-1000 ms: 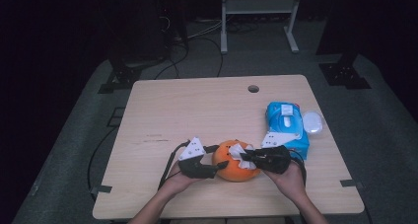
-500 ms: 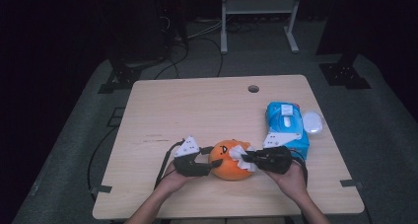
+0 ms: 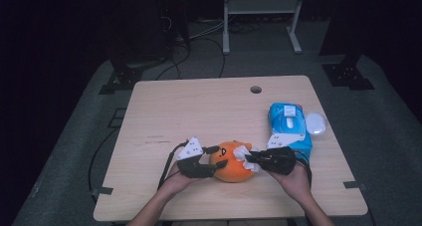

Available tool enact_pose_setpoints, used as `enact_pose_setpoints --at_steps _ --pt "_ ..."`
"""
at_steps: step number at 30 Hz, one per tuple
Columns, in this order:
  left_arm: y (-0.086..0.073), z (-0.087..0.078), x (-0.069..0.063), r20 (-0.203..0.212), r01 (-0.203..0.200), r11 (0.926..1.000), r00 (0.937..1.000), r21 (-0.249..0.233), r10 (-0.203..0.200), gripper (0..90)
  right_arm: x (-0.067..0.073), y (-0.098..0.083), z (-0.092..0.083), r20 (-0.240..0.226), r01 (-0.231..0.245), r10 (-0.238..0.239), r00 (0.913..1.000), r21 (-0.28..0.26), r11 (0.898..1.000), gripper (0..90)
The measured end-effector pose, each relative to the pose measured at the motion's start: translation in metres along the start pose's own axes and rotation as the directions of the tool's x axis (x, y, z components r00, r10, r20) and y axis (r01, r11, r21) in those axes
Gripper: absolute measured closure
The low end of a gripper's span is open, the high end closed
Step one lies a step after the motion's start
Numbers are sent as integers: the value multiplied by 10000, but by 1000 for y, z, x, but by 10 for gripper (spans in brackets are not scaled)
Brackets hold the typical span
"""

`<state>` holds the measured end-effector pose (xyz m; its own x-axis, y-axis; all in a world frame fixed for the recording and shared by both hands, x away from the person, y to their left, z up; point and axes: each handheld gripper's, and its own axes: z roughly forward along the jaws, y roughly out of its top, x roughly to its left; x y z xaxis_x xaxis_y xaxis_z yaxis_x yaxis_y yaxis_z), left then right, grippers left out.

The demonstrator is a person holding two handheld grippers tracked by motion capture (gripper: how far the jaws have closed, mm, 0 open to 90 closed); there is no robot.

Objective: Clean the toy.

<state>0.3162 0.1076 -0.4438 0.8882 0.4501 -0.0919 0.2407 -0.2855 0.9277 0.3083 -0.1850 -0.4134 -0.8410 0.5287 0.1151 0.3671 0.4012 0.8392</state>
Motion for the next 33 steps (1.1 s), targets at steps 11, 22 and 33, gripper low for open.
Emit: enact_pose_setpoints --at_steps 11,22,33 --pt "-3 -3 -2 122 -126 9994 9999 335 121 448 2 0 5 -257 85 -84 9996 32 10000 823" --pt "-1 -5 -2 345 -123 9992 9993 380 110 430 -1 1 6 -228 -124 121 9997 -119 9999 820" --pt "1 0 0 141 202 9997 9997 131 -204 439 6 -2 11 -506 287 -282 9983 102 9995 819"
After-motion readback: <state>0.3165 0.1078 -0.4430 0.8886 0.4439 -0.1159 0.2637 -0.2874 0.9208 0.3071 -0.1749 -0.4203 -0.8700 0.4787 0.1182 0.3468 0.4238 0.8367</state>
